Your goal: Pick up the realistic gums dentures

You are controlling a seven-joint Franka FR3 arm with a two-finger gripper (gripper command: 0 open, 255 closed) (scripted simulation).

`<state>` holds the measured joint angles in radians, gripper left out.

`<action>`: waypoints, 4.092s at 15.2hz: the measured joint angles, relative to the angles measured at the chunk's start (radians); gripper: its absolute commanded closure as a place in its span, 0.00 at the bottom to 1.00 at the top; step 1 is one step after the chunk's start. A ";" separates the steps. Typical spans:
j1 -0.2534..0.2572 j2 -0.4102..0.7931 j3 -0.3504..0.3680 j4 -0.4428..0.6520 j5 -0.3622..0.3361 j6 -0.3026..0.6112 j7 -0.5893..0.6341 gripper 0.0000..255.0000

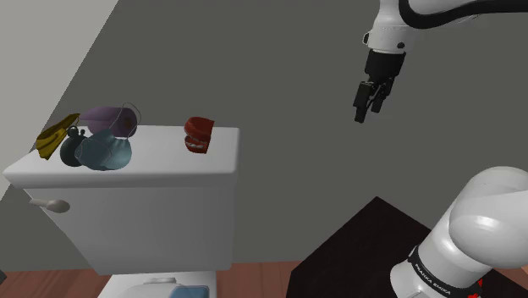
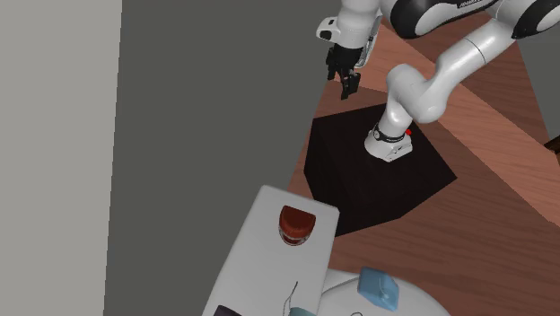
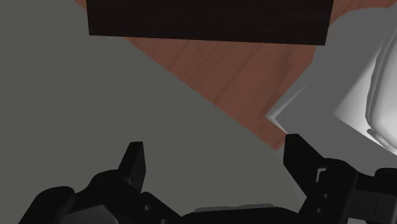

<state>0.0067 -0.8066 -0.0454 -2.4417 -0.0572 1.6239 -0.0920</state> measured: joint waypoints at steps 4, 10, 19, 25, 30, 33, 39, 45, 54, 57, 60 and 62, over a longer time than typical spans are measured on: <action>0.016 0.040 0.039 0.014 0.029 0.027 0.047 0.00; 0.055 0.171 0.153 0.094 0.097 0.088 0.184 0.00; 0.086 0.433 0.306 0.299 0.125 0.161 0.387 0.00; 0.103 0.637 0.394 0.494 0.083 0.174 0.528 0.00; 0.137 0.830 0.454 0.684 0.010 0.168 0.655 0.00; 0.172 0.955 0.476 0.839 -0.046 0.128 0.723 0.00; 0.205 1.047 0.484 0.908 -0.089 0.143 0.774 0.00; 0.202 1.050 0.482 0.855 -0.092 0.199 0.777 1.00; 0.202 1.049 0.482 0.853 -0.092 0.202 0.778 1.00; 0.204 1.050 0.483 0.880 -0.091 0.173 0.776 1.00; 0.207 1.052 0.484 0.919 -0.091 0.137 0.775 1.00; 0.209 1.056 0.485 0.950 -0.092 0.109 0.774 1.00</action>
<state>0.2160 0.2492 0.4393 -1.4913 -0.1492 1.7328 0.6819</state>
